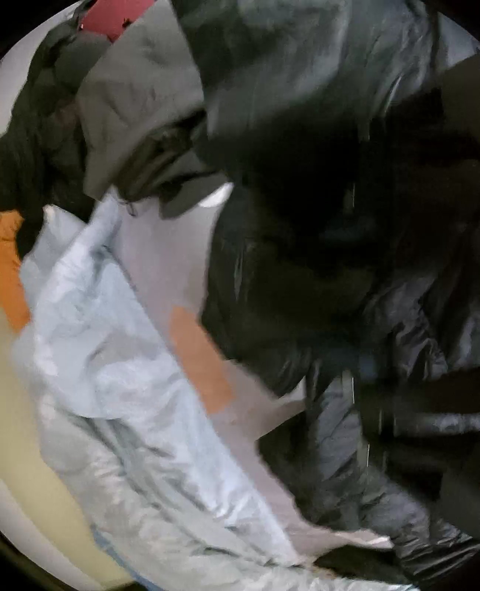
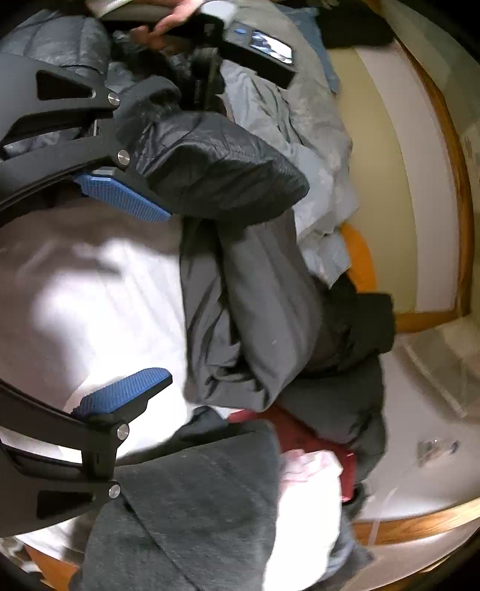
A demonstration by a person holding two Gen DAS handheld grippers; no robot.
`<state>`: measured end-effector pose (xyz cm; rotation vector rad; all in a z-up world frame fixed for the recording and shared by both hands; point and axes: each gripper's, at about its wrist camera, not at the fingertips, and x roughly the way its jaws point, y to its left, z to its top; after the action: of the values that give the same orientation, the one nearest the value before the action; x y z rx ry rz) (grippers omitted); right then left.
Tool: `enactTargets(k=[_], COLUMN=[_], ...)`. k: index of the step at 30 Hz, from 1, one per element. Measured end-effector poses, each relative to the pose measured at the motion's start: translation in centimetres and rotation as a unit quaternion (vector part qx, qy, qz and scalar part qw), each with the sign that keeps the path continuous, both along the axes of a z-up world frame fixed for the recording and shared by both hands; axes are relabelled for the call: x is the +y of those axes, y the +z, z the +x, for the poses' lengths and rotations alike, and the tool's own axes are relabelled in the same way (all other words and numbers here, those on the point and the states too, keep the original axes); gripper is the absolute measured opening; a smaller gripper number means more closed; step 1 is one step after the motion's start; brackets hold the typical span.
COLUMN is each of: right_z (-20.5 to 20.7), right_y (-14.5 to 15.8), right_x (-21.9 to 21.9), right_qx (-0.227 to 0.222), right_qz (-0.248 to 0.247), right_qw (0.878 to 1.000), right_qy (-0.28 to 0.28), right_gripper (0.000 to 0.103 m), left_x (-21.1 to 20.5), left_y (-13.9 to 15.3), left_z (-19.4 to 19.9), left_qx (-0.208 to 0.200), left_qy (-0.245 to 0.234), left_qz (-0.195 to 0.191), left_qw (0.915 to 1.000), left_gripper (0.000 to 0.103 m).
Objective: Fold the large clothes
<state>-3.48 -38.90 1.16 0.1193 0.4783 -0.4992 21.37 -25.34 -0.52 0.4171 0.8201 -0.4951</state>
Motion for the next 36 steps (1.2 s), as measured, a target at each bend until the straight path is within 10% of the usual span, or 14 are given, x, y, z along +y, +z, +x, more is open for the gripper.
enactTargets(k=[7, 11, 19, 23, 25, 28, 36], right_z=[-0.1, -1.2, -2.2, -1.4, -1.3, -1.1, 4.8], right_y=[0.5, 1.1, 1.8, 1.6, 1.8, 2.6, 4.6], right_x=[1.5, 2.9, 4.7, 5.7, 5.8, 6.4, 5.1], right_qx=[-0.023, -0.044, -0.087, -0.064, -0.066, -0.076, 0.006], right_qz=[-0.044, -0.072, -0.029, -0.009, 0.027, 0.000, 0.143], right_qw=[0.999, 0.996, 0.993, 0.994, 0.992, 0.992, 0.972], right_qy=[0.003, 0.015, 0.074, 0.091, 0.108, 0.100, 0.187], right_gripper=[0.083, 0.083, 0.083, 0.083, 0.083, 0.083, 0.083], left_x=[6.8, 11.8, 22.5, 24.9, 25.5, 27.2, 31.1], left_y=[10.2, 13.3, 11.2, 7.5, 5.9, 4.4, 3.5], left_z=[-4.2, -7.5, -10.8, -10.4, -10.7, -12.1, -13.2], left_qx=[-0.183, -0.292, -0.302, -0.257, -0.245, -0.288, -0.258], left_qy=[0.091, 0.190, 0.305, 0.309, 0.296, 0.332, 0.312], left_qz=[-0.086, 0.011, 0.067, 0.067, 0.065, 0.072, 0.039], left_qw=[0.9751, 0.9372, 0.9006, 0.9134, 0.9208, 0.8955, 0.9135], left_gripper=[0.006, 0.006, 0.006, 0.012, 0.031, 0.067, 0.072])
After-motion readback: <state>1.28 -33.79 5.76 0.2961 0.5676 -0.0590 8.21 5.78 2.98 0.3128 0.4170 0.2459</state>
